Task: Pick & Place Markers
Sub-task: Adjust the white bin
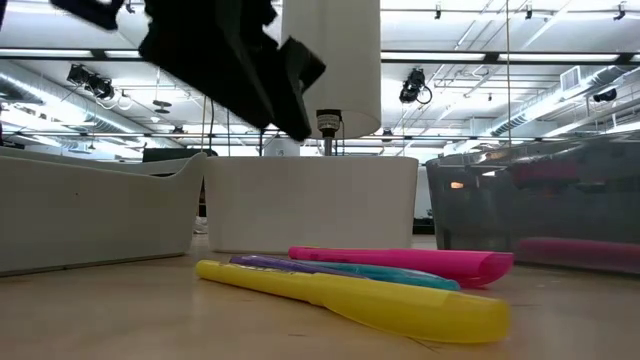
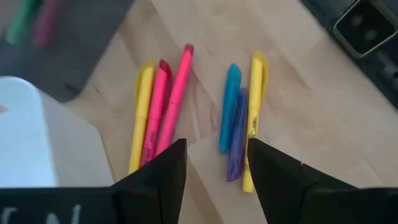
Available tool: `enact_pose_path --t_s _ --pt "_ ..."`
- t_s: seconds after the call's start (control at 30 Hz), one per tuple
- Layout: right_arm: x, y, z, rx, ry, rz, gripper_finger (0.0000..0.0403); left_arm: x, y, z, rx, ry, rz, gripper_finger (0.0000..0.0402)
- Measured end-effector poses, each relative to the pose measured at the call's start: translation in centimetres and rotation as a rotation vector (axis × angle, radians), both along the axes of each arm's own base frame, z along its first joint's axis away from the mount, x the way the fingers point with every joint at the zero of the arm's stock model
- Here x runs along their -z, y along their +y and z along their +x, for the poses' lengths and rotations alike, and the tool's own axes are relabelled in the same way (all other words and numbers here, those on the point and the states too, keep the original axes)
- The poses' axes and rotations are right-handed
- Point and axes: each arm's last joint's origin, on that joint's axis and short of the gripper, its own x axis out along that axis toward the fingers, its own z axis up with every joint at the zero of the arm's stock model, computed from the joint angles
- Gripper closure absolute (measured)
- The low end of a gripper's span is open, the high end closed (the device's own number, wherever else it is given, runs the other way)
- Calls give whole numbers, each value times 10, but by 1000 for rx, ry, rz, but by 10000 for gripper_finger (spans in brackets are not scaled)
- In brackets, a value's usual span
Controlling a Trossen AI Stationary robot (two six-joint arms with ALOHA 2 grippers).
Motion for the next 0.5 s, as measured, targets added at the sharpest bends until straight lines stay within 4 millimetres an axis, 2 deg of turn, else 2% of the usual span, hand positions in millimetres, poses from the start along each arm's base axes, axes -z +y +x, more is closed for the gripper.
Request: enact_pose_path --t_s 0.27,0.5 --pt "-1 0 0 -2 -6 -5 255 29 -8 7 1 45 32 225" --pt "-1 0 0 -1 -6 -3 255 43 -11 9 -12 63 55 225"
